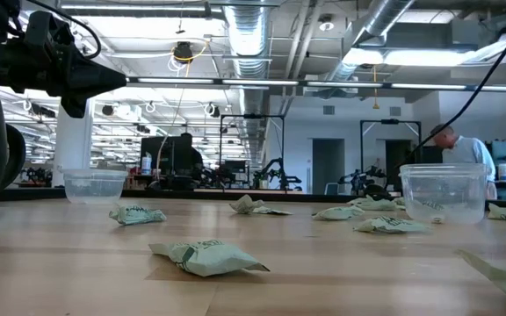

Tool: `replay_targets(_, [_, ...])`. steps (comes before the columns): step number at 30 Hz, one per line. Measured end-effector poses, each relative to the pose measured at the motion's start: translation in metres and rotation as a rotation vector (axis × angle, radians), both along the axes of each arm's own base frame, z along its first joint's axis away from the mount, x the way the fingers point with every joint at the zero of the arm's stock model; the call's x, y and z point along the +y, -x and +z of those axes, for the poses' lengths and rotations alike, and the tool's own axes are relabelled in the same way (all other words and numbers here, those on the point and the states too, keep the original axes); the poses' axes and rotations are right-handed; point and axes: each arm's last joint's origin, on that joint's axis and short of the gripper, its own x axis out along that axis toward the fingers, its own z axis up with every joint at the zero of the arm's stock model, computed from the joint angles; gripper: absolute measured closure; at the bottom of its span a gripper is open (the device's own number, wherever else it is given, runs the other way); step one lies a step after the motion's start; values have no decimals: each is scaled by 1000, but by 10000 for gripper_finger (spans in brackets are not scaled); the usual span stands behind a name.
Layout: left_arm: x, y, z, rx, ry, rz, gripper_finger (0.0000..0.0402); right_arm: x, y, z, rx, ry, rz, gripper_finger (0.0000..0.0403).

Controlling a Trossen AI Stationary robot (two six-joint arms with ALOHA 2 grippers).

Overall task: Pick and place Stevia / Truvia into bins
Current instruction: Put the white stevia packet into the square transparent container

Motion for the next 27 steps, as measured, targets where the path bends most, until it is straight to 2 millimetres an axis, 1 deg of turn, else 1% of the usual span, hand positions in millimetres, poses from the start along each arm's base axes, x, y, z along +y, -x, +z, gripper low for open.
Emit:
replay_targets(6, [0,0,0,0,0,0,375,-2,1,-6,-12,-19,-1,295])
replay_targets(10, [0,0,0,0,0,0,375,-3,2,-8,-16,-31,34,309])
replay_targets(13, [0,0,0,0,0,0,375,-3,2,-8,-20,-33,45,332])
replay_targets(18, [0,0,0,0,0,0,375,-3,1,-9,-37,-29,71,389])
replay_targets(19, [0,0,0,0,0,0,375,-3,1,-9,-41,-27,77,395])
replay_targets(23, [0,0,0,0,0,0,375,-3,1,-9,-46,-25,98,391])
replay_targets(27, [0,0,0,0,0,0,375,-1,-2,-5,-56,-18,124,400])
